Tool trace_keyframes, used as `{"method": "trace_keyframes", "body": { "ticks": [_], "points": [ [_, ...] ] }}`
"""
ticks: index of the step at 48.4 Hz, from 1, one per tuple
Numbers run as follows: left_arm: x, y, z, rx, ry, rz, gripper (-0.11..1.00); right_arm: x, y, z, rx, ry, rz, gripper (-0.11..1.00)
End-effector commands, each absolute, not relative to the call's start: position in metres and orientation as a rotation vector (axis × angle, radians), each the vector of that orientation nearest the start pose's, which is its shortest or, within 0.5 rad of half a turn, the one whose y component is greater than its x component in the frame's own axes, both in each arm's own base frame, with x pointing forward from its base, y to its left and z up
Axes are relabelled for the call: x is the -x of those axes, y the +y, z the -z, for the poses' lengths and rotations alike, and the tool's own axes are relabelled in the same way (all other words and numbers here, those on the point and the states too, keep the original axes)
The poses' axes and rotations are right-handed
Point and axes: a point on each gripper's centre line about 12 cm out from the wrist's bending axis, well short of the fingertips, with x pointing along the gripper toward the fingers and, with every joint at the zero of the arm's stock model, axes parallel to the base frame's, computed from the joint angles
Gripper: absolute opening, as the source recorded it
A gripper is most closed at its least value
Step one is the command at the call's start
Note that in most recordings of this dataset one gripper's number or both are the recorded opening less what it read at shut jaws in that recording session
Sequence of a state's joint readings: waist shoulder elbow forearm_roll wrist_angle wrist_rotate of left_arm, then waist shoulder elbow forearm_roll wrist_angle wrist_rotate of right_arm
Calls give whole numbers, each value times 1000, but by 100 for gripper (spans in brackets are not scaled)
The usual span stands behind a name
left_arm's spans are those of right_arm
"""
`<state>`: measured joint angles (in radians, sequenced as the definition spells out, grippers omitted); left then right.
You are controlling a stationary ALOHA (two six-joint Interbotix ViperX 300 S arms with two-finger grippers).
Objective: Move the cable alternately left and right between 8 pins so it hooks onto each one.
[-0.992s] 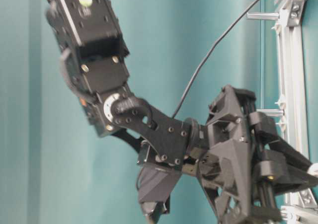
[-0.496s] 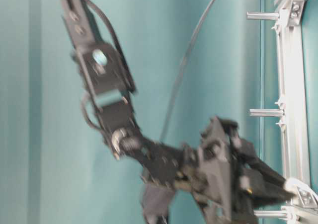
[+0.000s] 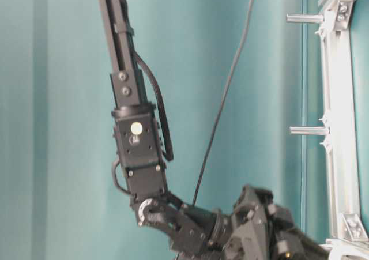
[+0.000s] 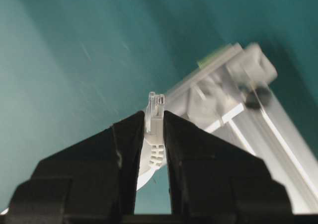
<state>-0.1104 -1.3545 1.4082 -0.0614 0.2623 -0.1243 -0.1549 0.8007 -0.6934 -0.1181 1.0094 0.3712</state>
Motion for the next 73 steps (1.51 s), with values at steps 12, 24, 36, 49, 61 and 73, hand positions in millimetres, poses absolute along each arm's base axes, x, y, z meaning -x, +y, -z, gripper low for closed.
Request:
{"method": "trace_keyframes", "body": {
  "ticks": [12,24,36,49,61,73],
  "points": [
    [-132,-16,-201,177,317,92,72,-618,-124,-188,-259,926,409,14],
    [-132,-16,-201,177,315,92,72,-622,-141,-194,-164,835,516,14],
    [-132,-16,-201,177,314,93,72,-625,-157,-205,-146,701,642,14],
    [-132,-16,-201,179,317,92,72,-619,-166,-202,-145,712,720,14],
    [-132,-16,-201,177,315,92,72,-611,-169,-194,-222,721,807,14],
    [-132,-16,-202,177,314,91,72,-605,-162,-210,-106,703,865,14]
  ]
}}
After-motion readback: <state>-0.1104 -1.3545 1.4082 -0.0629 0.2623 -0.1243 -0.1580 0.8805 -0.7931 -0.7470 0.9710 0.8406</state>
